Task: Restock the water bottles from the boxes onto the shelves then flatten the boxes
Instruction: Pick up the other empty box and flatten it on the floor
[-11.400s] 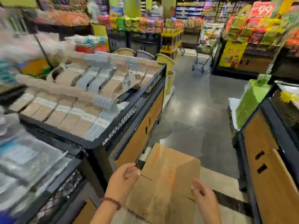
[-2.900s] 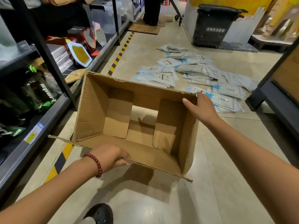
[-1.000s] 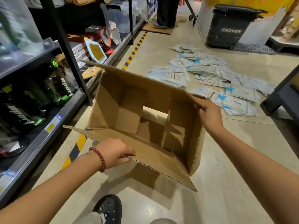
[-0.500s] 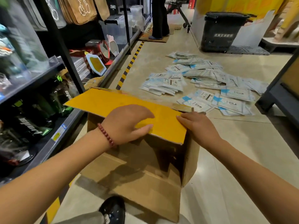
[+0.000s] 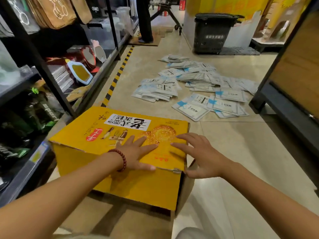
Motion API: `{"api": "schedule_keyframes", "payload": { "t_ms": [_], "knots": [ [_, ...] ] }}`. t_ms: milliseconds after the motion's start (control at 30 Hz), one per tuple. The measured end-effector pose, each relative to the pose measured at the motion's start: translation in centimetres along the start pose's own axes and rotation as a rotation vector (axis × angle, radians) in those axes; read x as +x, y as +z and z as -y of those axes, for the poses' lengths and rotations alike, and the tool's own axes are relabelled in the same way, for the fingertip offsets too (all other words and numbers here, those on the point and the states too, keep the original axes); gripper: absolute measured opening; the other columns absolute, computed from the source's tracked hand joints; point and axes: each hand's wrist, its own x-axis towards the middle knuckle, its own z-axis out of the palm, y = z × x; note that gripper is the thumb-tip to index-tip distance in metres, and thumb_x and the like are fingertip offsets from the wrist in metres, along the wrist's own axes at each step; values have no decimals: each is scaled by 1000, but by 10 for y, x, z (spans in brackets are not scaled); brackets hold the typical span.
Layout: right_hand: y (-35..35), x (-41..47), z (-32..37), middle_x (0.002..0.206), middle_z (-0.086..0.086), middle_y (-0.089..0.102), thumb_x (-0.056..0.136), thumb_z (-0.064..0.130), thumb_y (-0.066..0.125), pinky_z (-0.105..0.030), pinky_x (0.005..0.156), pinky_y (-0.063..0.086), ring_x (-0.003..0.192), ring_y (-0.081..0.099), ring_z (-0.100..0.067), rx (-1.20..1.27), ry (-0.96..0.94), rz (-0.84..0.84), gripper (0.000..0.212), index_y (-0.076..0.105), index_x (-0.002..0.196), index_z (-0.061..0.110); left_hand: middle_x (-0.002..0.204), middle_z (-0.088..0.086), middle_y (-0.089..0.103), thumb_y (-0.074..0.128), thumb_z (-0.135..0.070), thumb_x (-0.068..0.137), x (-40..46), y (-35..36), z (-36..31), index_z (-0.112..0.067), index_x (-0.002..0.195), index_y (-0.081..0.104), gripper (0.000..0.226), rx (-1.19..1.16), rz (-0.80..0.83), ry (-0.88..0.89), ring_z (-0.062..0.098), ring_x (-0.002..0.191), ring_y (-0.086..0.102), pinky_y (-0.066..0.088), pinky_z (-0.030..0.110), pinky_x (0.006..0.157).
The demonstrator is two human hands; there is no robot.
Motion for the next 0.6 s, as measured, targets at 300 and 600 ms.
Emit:
{"api": "schedule_keyframes", "payload": {
  "t_ms": [300, 600],
  "knots": [
    [16, 36, -21, 152, -3, 32, 84, 67, 43, -46, 111, 28, 139, 28, -21, 172, 386, -138, 79, 32, 146, 20, 155, -11, -23, -20, -91, 37, 2, 35, 8, -70, 119, -20, 85, 7, -62, 54, 35, 142, -20, 3, 61, 111],
    [49, 78, -56, 119, -10, 51, 72, 75, 47, -47, 87, 47, 105, 51, -28, 289, 573, 47, 73, 49, 120, 20, 139, -5, -44, 17, -93, 51, -25, 68, 22, -61, 119, -35, 92, 120, -96, 2, 24, 130, -41, -13, 45, 111]
  ]
}}
